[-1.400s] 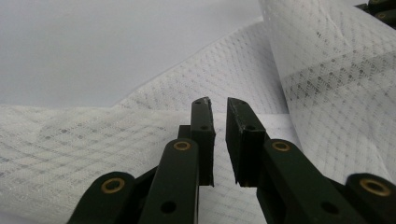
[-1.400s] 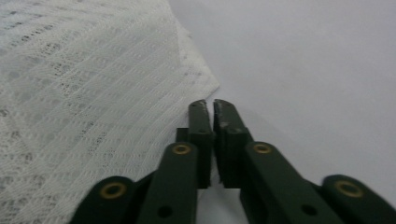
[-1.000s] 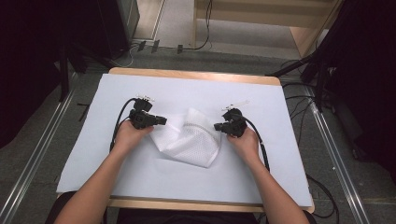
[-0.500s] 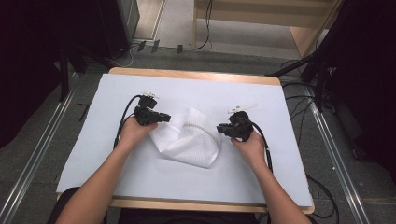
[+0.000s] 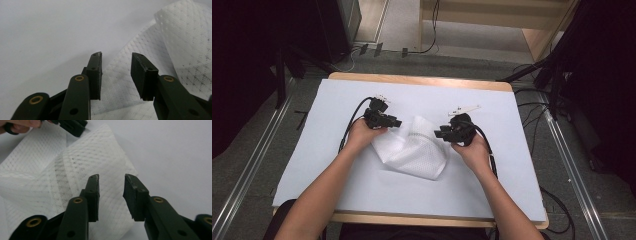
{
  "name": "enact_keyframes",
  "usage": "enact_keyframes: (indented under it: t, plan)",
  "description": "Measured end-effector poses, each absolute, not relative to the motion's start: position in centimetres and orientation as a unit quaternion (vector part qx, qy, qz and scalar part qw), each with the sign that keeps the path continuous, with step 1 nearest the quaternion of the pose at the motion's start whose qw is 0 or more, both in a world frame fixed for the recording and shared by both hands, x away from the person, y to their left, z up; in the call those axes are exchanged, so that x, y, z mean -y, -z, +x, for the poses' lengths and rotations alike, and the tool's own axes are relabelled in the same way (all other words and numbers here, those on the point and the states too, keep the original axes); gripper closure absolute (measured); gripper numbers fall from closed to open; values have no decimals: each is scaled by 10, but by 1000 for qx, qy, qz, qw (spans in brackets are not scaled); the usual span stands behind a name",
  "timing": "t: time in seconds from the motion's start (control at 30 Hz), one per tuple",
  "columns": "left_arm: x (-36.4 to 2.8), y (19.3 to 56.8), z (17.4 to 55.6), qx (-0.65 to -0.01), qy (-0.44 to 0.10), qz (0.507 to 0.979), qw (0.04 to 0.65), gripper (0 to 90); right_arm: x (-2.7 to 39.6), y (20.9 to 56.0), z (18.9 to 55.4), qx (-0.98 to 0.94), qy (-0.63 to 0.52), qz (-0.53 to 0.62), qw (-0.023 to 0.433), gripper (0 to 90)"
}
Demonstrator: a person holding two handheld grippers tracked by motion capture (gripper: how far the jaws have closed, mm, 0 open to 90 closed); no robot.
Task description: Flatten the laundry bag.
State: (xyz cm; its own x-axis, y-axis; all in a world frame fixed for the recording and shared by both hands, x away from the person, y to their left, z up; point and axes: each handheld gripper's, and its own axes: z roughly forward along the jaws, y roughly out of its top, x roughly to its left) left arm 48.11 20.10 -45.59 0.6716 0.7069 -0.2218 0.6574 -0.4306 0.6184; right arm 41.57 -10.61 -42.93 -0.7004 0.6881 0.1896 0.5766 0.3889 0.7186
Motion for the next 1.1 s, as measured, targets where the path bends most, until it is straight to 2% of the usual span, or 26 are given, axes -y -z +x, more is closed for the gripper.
enact_keyframes:
  t: [0.1,0.13,0.2,0.27,0.37,0.53,0.63,0.77,0.8,0.93,1.1]
  plan:
    - [-202,457,480,-408,-30,841,355,635,99,429,420,-832,-404,374,72,578]
    - [-201,458,479,-404,-14,843,355,685,97,429,423,-832,-405,372,74,552]
    - [-199,459,475,-398,-27,845,357,731,92,430,429,-830,-409,374,67,530]
    - [-198,460,474,-390,-27,850,354,822,89,430,434,-826,-414,376,66,497]
    - [-198,461,474,-394,-30,846,357,876,83,431,445,-825,-420,371,67,451]
    - [-200,462,475,-401,-24,841,362,884,67,438,461,-832,-413,368,50,387]
    - [-200,462,475,-400,-24,842,360,883,61,446,466,-838,-401,369,38,396]
    - [-200,462,475,-401,-24,842,361,882,51,464,468,-851,-371,371,18,560]
    - [-200,462,475,-401,-24,842,361,882,51,464,466,-850,-376,369,24,668]
    - [-200,462,474,-403,-25,841,359,881,46,467,460,-858,-368,356,31,884]
    - [-200,462,474,-405,-24,840,360,880,47,466,460,-859,-362,361,19,900]
